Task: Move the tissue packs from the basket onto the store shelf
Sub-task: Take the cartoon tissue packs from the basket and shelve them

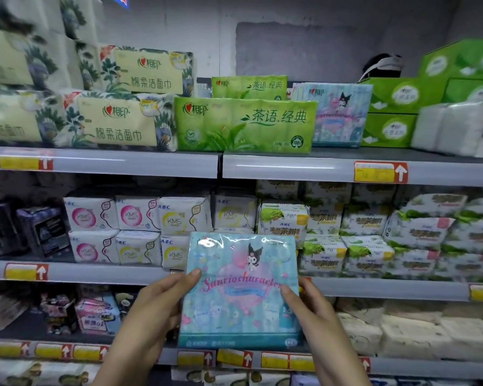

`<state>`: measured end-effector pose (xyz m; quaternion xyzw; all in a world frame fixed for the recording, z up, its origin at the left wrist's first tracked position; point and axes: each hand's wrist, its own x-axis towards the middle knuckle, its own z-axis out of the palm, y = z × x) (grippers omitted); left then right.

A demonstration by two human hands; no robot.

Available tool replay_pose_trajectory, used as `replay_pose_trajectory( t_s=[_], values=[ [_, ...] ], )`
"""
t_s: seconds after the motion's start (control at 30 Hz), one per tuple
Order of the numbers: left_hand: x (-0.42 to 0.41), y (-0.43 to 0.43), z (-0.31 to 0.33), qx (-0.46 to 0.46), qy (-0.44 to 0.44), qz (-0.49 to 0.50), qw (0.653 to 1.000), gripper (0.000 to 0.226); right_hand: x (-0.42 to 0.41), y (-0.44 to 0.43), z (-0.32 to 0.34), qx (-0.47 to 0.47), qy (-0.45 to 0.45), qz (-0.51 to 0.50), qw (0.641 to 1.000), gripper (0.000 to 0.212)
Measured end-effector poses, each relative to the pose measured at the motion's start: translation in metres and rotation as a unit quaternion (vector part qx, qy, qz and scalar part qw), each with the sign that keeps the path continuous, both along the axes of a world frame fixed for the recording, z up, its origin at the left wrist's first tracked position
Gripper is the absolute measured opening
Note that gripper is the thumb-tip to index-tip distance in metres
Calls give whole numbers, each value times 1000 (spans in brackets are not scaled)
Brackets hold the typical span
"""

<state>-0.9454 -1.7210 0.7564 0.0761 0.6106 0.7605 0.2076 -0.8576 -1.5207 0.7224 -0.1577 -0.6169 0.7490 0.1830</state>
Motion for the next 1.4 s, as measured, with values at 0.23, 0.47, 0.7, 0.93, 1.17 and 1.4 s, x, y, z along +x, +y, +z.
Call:
replay_pose_trajectory(
  t_s=[0.23,0.47,0.7,0.93,1.17,1.4],
  values=[
    [21,66,13,-1,-8,-11,1000,66,18,65,5,20,8,-12,1000,18],
    [41,155,20,-4,12,-13,1000,56,42,156,19,16,-8,-36,999,20],
    [55,207,29,-14,1,12,1000,28,52,213,30,9,-5,-11,1000,19],
    [57,218,43,-37,-22,29,999,29,41,227,37,-16,-12,11,1000,21],
    [37,209,54,-41,-9,7,999,92,22,218,45,1,-13,33,999,16],
    [26,213,50,-2,18,24,1000,94,11,219,46,32,-4,16,999,20]
  ],
)
